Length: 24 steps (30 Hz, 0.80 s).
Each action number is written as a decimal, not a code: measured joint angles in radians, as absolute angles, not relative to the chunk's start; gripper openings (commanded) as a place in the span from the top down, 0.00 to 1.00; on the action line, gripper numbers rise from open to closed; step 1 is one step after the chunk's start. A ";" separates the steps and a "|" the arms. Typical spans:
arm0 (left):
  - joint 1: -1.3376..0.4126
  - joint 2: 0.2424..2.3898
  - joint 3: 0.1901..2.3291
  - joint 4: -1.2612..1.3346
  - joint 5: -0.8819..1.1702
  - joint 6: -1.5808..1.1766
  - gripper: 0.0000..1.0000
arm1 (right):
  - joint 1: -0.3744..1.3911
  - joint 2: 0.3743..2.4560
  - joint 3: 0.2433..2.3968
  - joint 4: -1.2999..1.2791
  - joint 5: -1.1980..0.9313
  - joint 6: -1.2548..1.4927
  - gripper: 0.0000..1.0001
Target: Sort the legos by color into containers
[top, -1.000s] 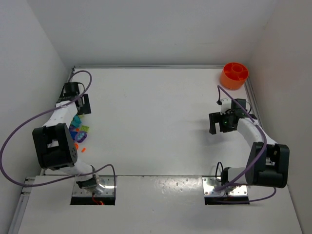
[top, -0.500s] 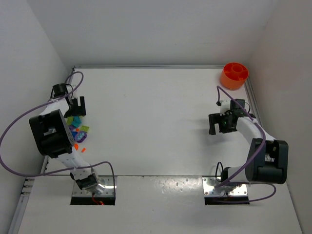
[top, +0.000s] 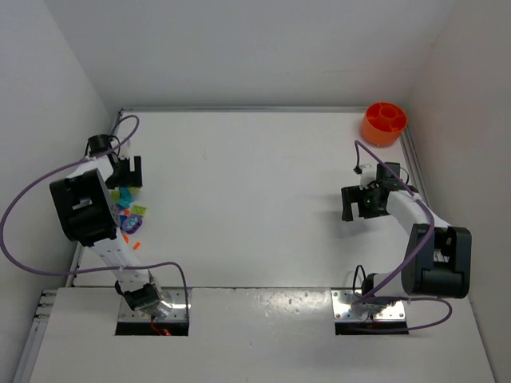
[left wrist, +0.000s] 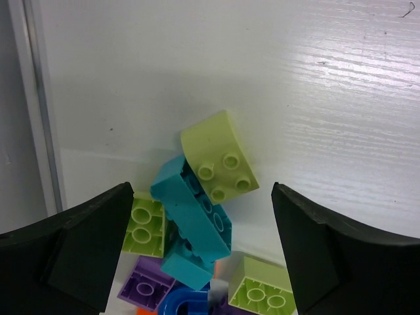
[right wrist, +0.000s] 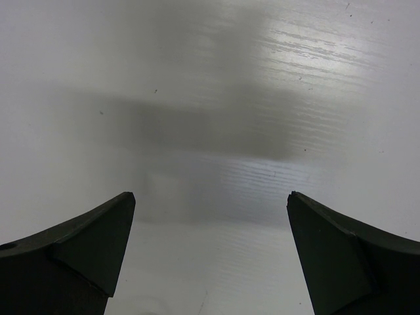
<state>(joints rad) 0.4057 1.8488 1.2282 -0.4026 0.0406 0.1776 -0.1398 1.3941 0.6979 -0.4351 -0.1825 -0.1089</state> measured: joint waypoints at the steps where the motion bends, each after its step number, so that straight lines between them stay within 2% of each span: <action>1: 0.406 1.857 1.231 -0.402 0.047 0.182 0.07 | -0.140 1.396 0.698 -0.435 -0.183 -0.109 0.00; 8: 0.406 1.889 1.235 -0.402 0.079 0.207 0.07 | -0.140 1.406 0.700 -0.435 -0.183 -0.109 0.00; 10: 0.406 1.893 1.235 -0.402 0.088 0.211 0.11 | -0.140 1.406 0.700 -0.435 -0.183 -0.109 0.00; 14: 0.406 1.900 1.235 -0.402 0.120 0.225 0.12 | -0.140 1.406 0.700 -0.435 -0.183 -0.109 0.00; 24: 0.369 1.928 1.242 -0.395 0.156 0.260 0.26 | -0.140 1.406 0.700 -0.435 -0.183 -0.109 0.00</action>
<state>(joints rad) 0.3687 1.9278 1.2415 -0.3950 0.1558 0.2600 -0.1398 1.4063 0.7002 -0.4351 -0.1825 -0.1085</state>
